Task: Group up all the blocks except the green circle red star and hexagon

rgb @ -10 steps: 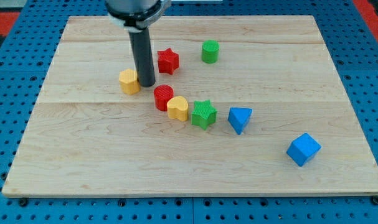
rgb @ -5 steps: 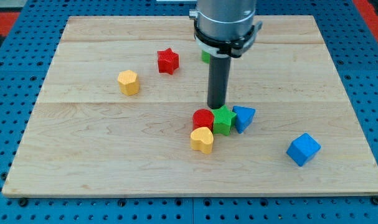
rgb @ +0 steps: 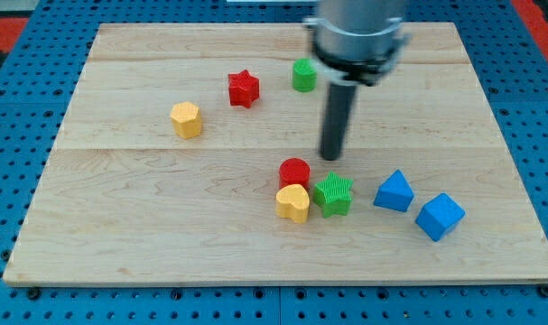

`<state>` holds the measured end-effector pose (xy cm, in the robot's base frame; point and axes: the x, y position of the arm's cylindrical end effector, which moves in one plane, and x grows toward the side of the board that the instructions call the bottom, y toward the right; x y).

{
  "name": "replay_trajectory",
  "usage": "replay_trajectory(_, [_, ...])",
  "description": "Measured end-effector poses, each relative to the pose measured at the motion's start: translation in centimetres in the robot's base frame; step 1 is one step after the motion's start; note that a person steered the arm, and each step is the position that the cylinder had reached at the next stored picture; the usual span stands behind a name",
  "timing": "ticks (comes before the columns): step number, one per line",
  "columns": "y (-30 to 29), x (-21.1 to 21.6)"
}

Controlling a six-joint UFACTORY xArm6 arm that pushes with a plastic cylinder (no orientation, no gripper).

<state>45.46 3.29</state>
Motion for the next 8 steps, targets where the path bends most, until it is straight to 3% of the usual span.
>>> replay_trajectory(1, [-6.3,-0.1])
replay_trajectory(2, [-2.6,2.9])
replay_trajectory(3, [6.0,2.9])
replay_trajectory(4, [0.9,1.2])
replay_trajectory(5, [-8.1,0.9])
replay_trajectory(6, [-11.7,4.8])
replay_trajectory(7, [-4.3,6.7])
replay_trajectory(8, [-5.8,6.7])
